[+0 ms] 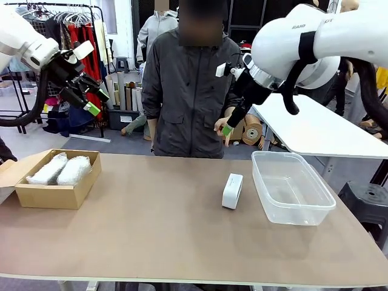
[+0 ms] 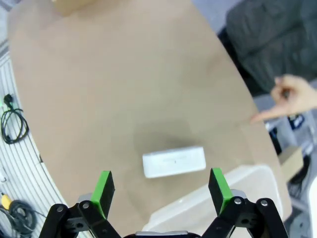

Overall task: Separate and place wrapped and unwrapped clocks.
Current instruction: Pick up the Digital clock indicated by the person.

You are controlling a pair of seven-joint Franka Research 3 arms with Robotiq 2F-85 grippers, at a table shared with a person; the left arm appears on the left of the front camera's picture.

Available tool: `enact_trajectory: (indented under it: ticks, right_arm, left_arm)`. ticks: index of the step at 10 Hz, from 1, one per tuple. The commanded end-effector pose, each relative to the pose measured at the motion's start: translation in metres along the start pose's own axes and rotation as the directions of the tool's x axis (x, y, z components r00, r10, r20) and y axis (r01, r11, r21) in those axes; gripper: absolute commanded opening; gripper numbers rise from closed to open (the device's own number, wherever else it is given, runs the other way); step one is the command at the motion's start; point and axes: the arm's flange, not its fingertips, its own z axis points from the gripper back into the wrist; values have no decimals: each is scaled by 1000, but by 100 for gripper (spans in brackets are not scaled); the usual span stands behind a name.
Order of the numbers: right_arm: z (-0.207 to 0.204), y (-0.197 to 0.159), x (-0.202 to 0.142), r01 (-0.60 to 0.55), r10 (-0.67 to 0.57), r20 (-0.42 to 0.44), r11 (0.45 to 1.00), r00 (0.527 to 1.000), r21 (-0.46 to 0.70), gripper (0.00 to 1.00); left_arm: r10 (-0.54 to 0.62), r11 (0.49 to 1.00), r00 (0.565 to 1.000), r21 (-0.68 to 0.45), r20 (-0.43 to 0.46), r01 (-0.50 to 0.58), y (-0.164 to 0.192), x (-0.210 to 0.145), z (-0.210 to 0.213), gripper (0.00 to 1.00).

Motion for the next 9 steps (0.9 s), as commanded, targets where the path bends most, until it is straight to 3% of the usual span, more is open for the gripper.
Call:
enact_trajectory:
  ticks: [1,3,4,5,9]
  right_arm:
    - [-4,4,7,67,-64,-142,998,988,14,100]
    - [-10,8,-2,86,-80,-217,996,973,20,100]
    - [-8,8,-4,57,-24,-184,983,983,176,100]
    - [-14,9,-12,74,-72,-181,997,981,6,100]
    - [-14,9,-12,74,-72,-181,997,981,6,100]
  left_arm:
    - [2,1000,1000,-1,-14,-2,0,0,2,100]
    - [2,1000,1000,-1,-14,-2,0,0,2,100]
    - [2,1000,1000,-1,-14,-2,0,0,2,100]
    - [2,1000,1000,-1,-14,-2,0,0,2,100]
    - [2,1000,1000,-1,-14,-2,0,0,2,100]
